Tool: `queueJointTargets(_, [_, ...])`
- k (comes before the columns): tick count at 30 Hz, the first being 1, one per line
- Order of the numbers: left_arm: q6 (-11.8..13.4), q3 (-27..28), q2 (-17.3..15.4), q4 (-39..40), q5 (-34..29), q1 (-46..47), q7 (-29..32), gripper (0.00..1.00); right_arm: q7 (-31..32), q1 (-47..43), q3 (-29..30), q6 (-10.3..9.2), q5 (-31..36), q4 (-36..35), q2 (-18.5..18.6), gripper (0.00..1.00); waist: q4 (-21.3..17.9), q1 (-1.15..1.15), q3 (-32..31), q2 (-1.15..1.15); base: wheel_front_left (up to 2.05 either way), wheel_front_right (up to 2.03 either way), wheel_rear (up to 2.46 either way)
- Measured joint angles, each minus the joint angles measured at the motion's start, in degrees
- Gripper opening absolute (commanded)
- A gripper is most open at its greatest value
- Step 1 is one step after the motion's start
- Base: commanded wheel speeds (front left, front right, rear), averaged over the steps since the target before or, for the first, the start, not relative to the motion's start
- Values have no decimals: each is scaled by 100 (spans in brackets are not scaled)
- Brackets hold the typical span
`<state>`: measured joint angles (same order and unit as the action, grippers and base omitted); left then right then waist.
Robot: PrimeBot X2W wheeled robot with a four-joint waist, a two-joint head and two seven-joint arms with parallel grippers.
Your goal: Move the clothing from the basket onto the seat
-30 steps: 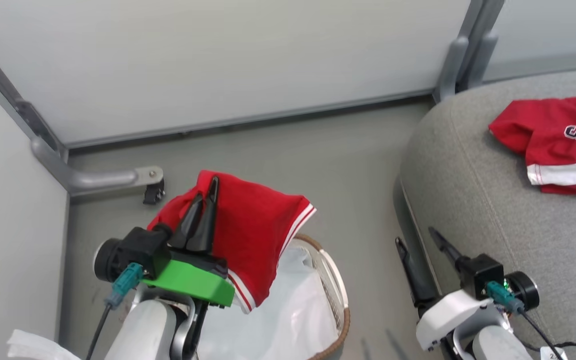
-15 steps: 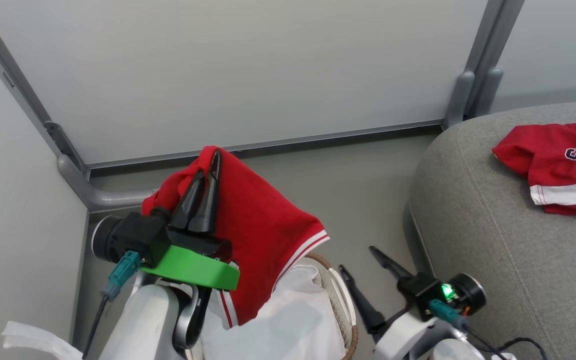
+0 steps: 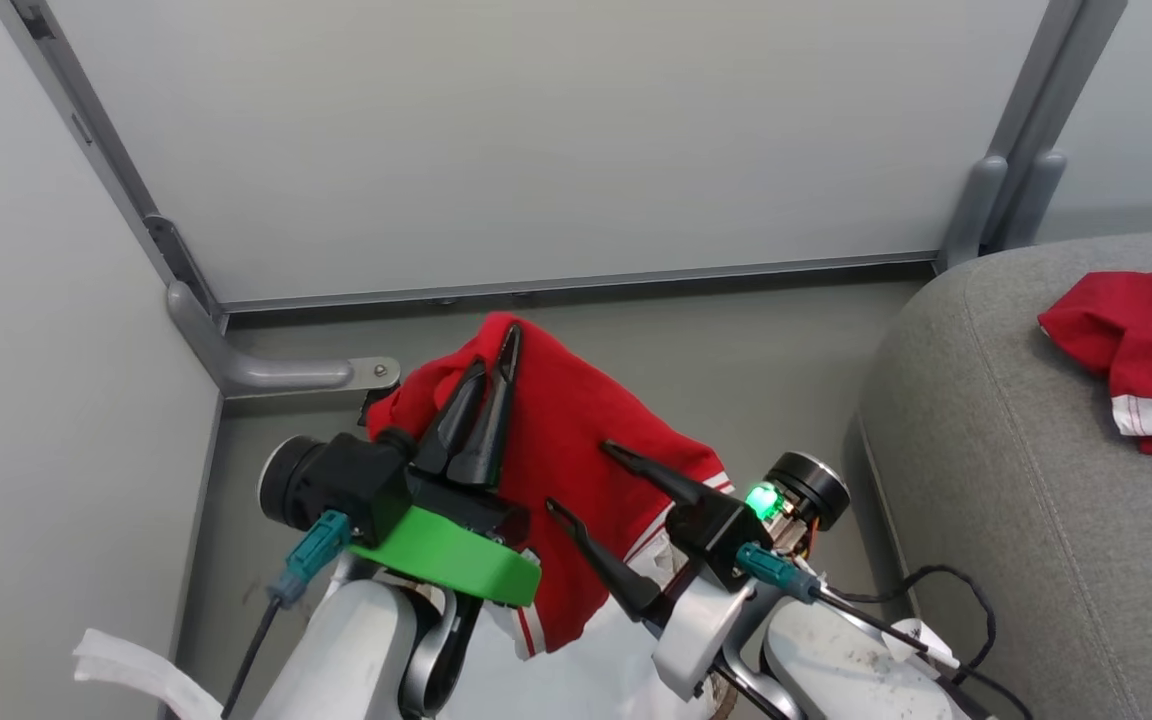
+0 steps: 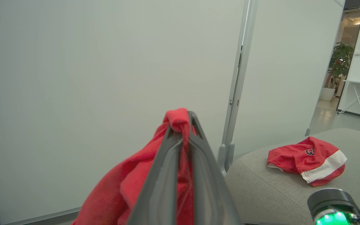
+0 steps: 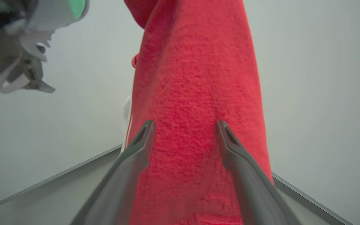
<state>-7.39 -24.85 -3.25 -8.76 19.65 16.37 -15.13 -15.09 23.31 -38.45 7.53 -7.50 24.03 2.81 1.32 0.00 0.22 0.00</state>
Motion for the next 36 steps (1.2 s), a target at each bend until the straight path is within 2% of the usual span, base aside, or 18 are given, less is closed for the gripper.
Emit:
queueJointTargets(8, [0,-631,26,1,160,168,0,0,1,226,-81,0,-22,291,3,100,306,0,28,0,0,0,0])
queueJointTargets(13, [0,-916,29,-8,264,283,0,0,1,303,71,0,-26,459,-1,100,527,0,56,0,0,0,0])
queueJointTargets(14, [0,-954,29,-4,308,307,0,0,0,317,118,0,-26,493,-2,61,569,0,63,0,0,0,0])
queueJointTargets(15, [-1,-987,29,0,331,325,0,0,1,321,143,0,-26,544,-3,36,602,0,69,0,0,0,0])
queueJointTargets(16, [0,-1015,29,1,356,338,0,0,0,320,144,0,-30,617,-2,0,638,0,76,0,0,0,0])
queueJointTargets(21, [0,-1036,29,-21,405,367,0,0,0,321,78,0,-153,895,-1,0,757,0,113,0,0,0,0])
queueJointTargets(28, [0,-909,29,-33,406,369,0,0,0,322,143,0,-237,903,-4,0,718,0,148,0,0,0,0])
queueJointTargets(29, [-1,-887,29,-23,411,369,0,48,0,320,182,0,-296,887,-4,0,698,0,153,0,0,0,0])
queueJointTargets(30, [-1,-884,30,-37,431,368,0,100,1,313,233,0,-333,869,-3,0,676,0,156,0,0,0,0])
queueJointTargets(36, [-1,-700,32,-158,272,326,-3,100,1,8,555,0,-379,648,-3,0,447,0,171,0,0,0,0])
